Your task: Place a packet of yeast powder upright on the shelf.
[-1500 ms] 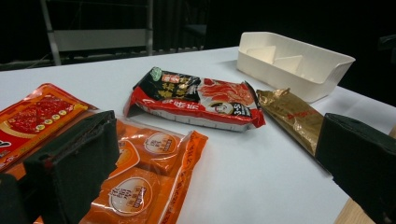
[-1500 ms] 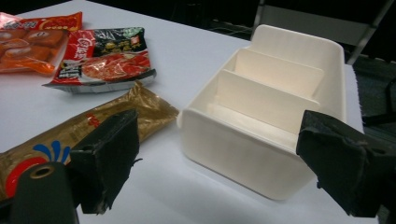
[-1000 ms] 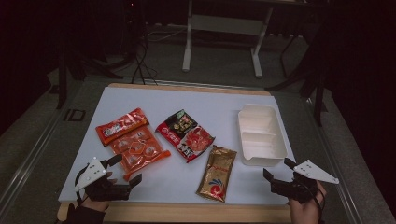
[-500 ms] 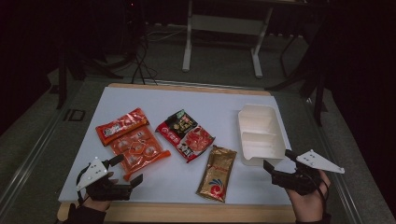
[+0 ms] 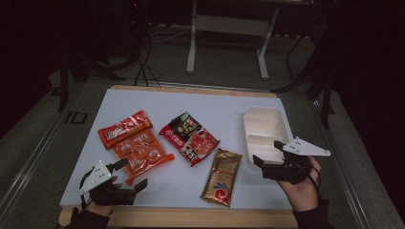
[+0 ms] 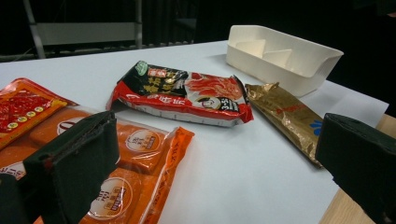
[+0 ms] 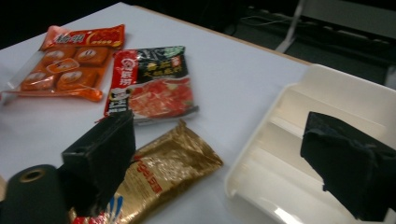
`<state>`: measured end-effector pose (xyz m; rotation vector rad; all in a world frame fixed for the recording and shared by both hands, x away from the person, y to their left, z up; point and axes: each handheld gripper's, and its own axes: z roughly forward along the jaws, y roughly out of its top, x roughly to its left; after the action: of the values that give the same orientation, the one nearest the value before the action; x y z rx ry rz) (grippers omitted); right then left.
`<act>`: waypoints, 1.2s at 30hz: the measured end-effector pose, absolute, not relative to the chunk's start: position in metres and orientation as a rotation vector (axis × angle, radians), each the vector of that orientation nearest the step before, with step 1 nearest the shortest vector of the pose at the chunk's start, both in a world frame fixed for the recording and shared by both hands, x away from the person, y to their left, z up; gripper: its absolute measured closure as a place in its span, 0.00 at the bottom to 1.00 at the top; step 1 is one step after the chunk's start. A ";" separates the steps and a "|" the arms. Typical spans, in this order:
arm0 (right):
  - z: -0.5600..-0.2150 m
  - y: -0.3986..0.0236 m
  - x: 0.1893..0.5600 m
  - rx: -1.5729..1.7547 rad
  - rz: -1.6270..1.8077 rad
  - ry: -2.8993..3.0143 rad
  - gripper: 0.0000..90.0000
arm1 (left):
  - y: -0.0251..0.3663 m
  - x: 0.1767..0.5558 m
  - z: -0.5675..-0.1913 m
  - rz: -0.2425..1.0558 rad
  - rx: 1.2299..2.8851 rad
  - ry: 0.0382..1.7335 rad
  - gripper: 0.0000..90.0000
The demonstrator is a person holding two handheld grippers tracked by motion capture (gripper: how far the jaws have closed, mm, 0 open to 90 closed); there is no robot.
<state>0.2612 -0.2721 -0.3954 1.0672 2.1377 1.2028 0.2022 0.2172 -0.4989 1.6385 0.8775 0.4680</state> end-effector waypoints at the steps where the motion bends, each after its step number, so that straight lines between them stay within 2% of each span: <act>1: -0.396 -0.269 0.264 1.066 1.205 2.146 0.12 | 0.217 0.202 -0.499 0.466 1.639 0.876 0.00; 20: -0.436 -0.215 0.318 1.093 1.109 2.352 0.19 | 0.215 0.202 -0.499 0.453 1.648 0.864 0.00; 36: -0.470 -0.182 0.346 1.118 0.990 2.464 0.26 | 0.215 0.203 -0.499 0.445 1.651 0.863 0.00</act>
<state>0.3463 -0.1818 -0.4701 1.1177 2.4635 0.9898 0.2029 0.2150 -0.4991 1.6508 0.8631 0.4454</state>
